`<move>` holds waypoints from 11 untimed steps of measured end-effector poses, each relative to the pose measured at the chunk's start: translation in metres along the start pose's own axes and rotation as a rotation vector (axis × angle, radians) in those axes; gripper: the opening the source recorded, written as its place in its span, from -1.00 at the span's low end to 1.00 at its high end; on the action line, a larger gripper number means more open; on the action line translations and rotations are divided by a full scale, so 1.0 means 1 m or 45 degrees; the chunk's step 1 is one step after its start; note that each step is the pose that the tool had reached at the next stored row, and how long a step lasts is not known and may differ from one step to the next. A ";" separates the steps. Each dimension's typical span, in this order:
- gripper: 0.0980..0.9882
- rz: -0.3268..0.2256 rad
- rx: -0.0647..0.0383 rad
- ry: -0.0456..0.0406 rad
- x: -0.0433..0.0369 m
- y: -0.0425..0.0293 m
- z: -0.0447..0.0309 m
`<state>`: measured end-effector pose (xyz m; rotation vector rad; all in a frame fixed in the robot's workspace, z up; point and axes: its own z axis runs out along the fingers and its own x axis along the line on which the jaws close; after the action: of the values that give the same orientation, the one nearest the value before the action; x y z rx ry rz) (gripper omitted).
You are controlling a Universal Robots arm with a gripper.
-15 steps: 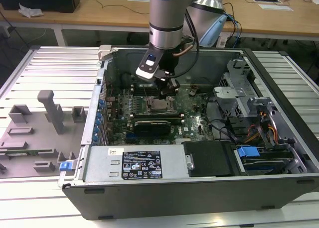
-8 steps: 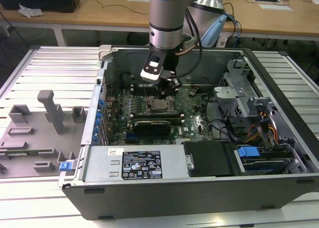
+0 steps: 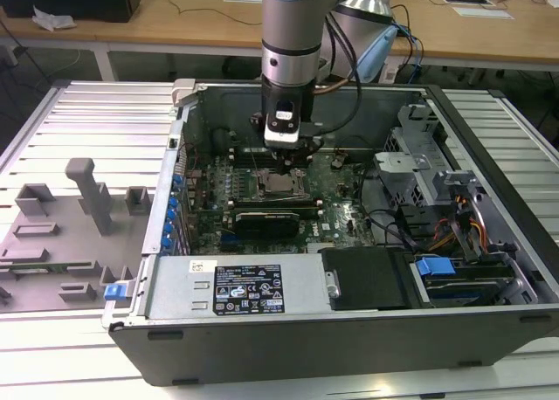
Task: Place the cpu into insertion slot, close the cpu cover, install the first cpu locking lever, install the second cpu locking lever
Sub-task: 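Close the cpu cover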
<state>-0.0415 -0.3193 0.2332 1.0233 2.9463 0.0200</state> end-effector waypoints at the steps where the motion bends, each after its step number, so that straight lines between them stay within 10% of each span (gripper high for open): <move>1: -0.98 -0.023 0.000 0.000 0.0000 0.0000 0.0000; 11: -0.98 -0.377 -0.005 0.006 0.0000 0.0000 0.0004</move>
<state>-0.0415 -0.3193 0.2327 0.5782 3.0664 0.0224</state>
